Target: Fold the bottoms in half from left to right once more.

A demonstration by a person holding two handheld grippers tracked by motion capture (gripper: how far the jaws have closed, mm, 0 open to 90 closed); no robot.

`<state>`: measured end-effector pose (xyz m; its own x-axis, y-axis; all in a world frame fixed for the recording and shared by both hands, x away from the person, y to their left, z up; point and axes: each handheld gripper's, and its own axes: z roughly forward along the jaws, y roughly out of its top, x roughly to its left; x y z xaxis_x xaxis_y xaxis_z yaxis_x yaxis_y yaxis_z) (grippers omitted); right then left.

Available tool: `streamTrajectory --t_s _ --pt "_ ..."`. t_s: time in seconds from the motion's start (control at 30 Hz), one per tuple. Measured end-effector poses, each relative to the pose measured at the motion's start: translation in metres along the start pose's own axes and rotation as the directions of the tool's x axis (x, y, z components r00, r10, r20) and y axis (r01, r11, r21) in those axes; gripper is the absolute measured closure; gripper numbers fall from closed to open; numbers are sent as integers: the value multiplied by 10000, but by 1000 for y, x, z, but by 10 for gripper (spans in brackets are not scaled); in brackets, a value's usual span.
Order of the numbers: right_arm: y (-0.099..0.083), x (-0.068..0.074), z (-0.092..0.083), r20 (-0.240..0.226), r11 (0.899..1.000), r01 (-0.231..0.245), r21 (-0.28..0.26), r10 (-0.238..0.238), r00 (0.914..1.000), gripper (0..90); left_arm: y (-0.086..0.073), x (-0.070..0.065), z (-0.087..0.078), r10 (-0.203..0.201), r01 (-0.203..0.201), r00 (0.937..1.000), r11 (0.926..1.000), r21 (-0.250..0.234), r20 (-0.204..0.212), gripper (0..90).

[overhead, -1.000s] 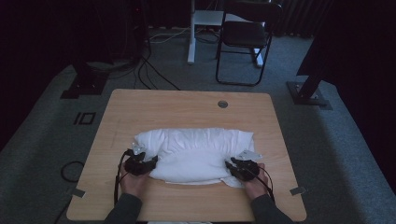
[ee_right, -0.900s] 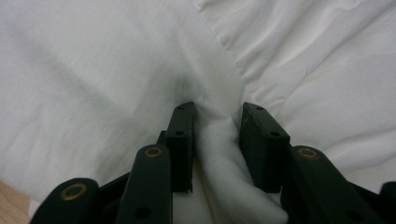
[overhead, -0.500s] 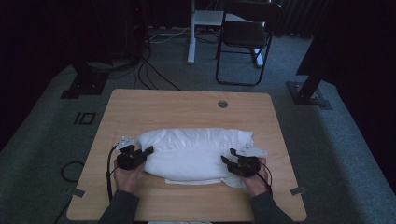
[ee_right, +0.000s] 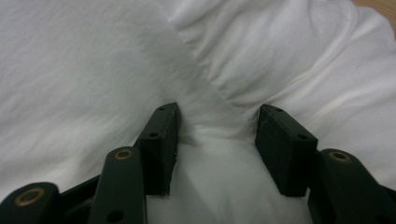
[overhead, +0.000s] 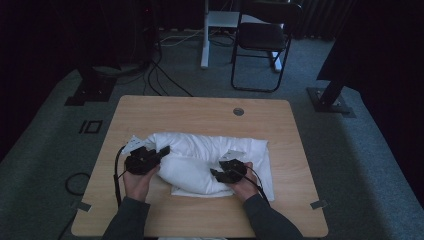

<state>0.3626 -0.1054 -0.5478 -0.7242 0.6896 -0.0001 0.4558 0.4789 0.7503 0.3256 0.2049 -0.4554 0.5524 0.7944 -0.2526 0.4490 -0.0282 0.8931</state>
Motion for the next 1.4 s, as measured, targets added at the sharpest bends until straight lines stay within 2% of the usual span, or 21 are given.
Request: streamTrajectory --t_s 0.07,0.2,0.3,0.4,0.43,0.47,0.5,0.57,0.63,0.7,0.77,0.8,0.83,0.93,0.97,1.1,1.17,1.2,1.27,1.33,1.4 --pt "2 2 4 -4 10000 70 69 -70 10000 490 7 -6 -1 132 -127 9995 9998 -176 282 829" --pt "7 10 11 230 10000 58 57 -59 9997 507 19 -20 4 482 -465 9975 9984 -331 524 829" --pt "11 21 19 441 9998 -51 -174 59 9990 521 26 -28 9 612 -579 9952 9973 -441 769 829" --pt "15 32 28 324 9989 -159 -433 173 9993 523 29 -38 14 1032 -989 9894 9940 -467 1018 829" --pt "15 32 28 324 9989 -159 -433 173 9993 523 29 -38 14 1032 -989 9894 9940 -467 1018 829" --pt "17 35 30 253 9988 -141 -472 154 9996 523 29 -44 17 1303 -1267 9864 9911 -420 1002 829" --pt "21 40 35 -1 9984 -136 -554 136 9999 521 29 -45 18 1385 -1354 9857 9901 -383 958 829" --pt "24 40 37 -503 9980 -142 -611 112 9987 505 27 -45 20 1393 -1371 9864 9901 -308 868 828" --pt "26 36 29 -1024 9975 -345 -621 280 9943 433 26 -42 19 1362 -1342 9870 9905 -289 854 829" --pt "26 29 11 -1443 9923 -554 -1106 392 9888 410 24 -39 18 1277 -1261 9883 9917 -247 837 828" --pt "22 22 -9 -1016 9857 -480 -1614 318 9943 401 23 -36 16 1234 -1217 9890 9923 -247 817 828" --pt "19 18 -15 -667 9865 -425 -1582 323 9972 397 23 -36 16 1217 -1199 9890 9924 -262 842 828" --pt "16 14 -17 -438 9900 -476 -1331 421 9982 383 23 -36 16 1184 -1165 9891 9928 -272 876 828" --pt "2 15 -5 -297 9986 -110 -526 94 9995 391 23 -39 19 1107 -1082 9878 9937 -285 1095 828" --pt "0 19 0 -266 9986 14 -523 -28 9996 394 23 -41 21 1123 -1099 9860 9936 -259 1229 828" --pt "8 30 13 -737 9975 186 -684 -236 9970 403 22 -48 31 1245 -1248 9837 9922 -53 1300 828" --pt "11 33 15 -1051 9951 526 -837 -614 9926 372 20 -47 35 1259 -1279 9832 9918 67 1318 827" --pt "12 33 10 -1177 9937 649 -911 -754 9902 357 18 -47 36 1249 -1272 9827 9918 82 1368 828" --pt "10 30 -8 -1280 9863 735 -1478 -928 9874 353 16 -47 36 1282 -1310 9814 9913 102 1431 827" --pt "4 21 -28 -703 9841 600 -1672 -726 9949 375 15 -47 34 1329 -1357 9811 9907 106 1404 827" --pt "-6 6 -38 293 9918 309 -1241 -275 9992 375 14 -48 34 1332 -1362 9809 9906 116 1419 827"
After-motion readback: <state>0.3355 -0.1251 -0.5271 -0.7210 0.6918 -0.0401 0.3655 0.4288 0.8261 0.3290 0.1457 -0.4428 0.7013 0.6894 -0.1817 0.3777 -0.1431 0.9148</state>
